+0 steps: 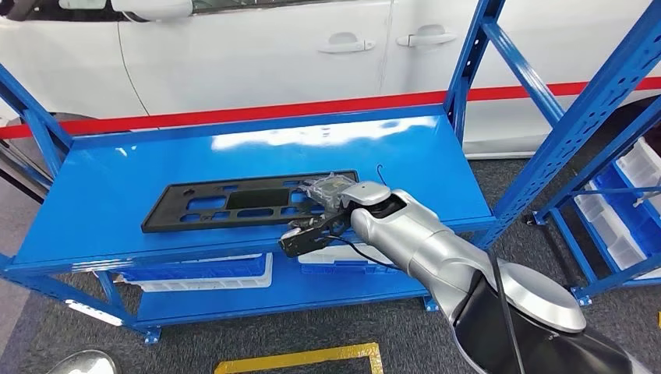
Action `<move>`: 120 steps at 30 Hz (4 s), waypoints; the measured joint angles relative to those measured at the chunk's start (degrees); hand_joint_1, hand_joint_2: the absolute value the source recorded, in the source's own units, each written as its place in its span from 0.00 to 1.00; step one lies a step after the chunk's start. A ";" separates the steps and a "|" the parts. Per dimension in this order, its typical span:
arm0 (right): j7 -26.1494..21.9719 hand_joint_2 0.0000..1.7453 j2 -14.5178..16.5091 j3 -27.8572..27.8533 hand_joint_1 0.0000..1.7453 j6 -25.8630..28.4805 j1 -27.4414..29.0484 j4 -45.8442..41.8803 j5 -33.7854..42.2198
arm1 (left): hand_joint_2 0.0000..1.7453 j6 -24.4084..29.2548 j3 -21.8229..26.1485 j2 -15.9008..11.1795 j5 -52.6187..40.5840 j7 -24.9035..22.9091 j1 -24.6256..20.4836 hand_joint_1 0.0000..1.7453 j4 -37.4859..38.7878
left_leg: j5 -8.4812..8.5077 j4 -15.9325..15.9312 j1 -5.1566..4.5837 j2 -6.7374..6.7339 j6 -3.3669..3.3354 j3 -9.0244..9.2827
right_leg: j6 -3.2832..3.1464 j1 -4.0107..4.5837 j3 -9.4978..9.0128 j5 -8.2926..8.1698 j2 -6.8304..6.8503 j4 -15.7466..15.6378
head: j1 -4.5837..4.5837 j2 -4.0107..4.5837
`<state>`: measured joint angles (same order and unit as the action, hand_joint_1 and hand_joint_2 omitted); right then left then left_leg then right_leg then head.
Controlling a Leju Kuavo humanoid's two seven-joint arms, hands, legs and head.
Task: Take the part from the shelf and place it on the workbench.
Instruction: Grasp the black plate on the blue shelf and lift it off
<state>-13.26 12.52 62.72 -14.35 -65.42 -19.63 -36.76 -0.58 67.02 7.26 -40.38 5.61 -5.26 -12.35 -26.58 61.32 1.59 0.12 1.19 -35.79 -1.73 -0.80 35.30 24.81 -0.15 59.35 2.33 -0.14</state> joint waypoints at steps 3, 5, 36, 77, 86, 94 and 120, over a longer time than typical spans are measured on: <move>-0.15 0.00 -0.03 0.02 0.00 0.09 0.58 0.11 -0.50 | 0.00 0.08 0.02 0.09 -0.31 0.03 0.03 0.00 0.00 | -4.83 10.36 0.04 -0.01 0.31 -4.95 | -0.54 0.25 -0.10 0.05 0.10 -0.08 | 0.01 0.01; -0.25 0.00 -0.09 0.03 0.00 0.11 1.19 0.26 -0.65 | 0.00 0.09 0.02 0.09 -0.42 0.02 0.13 0.00 0.00 | -4.84 13.19 0.03 -0.02 0.34 -6.46 | -0.64 0.45 -0.10 0.14 0.09 0.05 | 0.01 0.01; -1.39 1.00 -1.57 0.25 0.63 2.18 3.01 0.40 -3.42 | 0.00 -0.02 0.04 0.59 -1.88 0.05 0.00 0.00 -0.02 | 2.27 -3.72 -0.34 0.10 -1.79 1.86 | 0.78 0.41 -0.15 0.31 -0.13 0.20 | -0.04 -0.01; 9.78 1.00 -8.84 -8.37 1.00 8.66 -8.09 -20.70 -25.06 | 1.00 -2.60 1.80 1.36 -1.11 4.54 0.01 0.00 -0.02 | 2.25 -3.29 -0.40 0.10 -0.72 1.40 | 0.85 0.37 0.00 0.12 -0.09 0.17 | -0.04 -0.01; 8.69 1.00 -11.11 -14.97 1.00 6.02 -8.46 -27.08 -25.83 | 1.00 -3.30 1.81 1.31 -1.69 5.45 0.02 0.00 -0.02 | 2.22 -3.26 -0.41 0.11 -0.75 1.36 | 0.86 0.36 0.01 0.13 -0.07 0.17 | -0.04 0.00; 7.78 1.00 -11.80 -17.55 1.00 4.69 -8.39 -28.86 -23.27 | 1.00 -4.77 1.89 1.25 -1.46 5.84 0.01 0.00 -0.02 | 2.23 -3.26 -0.40 0.11 -0.75 1.36 | 0.86 0.37 0.02 0.13 -0.08 0.17 | -0.04 -0.01; 7.26 1.00 -12.68 -21.89 1.00 4.36 -8.06 -32.37 -19.72 | 1.00 -5.51 1.90 1.01 -3.58 6.18 0.02 0.00 -0.02 | 2.22 -3.25 -0.40 0.11 -0.76 1.34 | 0.86 0.37 0.03 0.13 -0.07 0.17 | -0.04 -0.01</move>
<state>-5.99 -0.16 40.83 -10.00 -73.48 -52.00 -56.48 -6.09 68.92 8.27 -43.97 11.79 -5.24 -12.37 -24.36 58.07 1.19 0.23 0.42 -34.45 -0.86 -0.43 35.33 24.95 -0.22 59.51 2.29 -0.14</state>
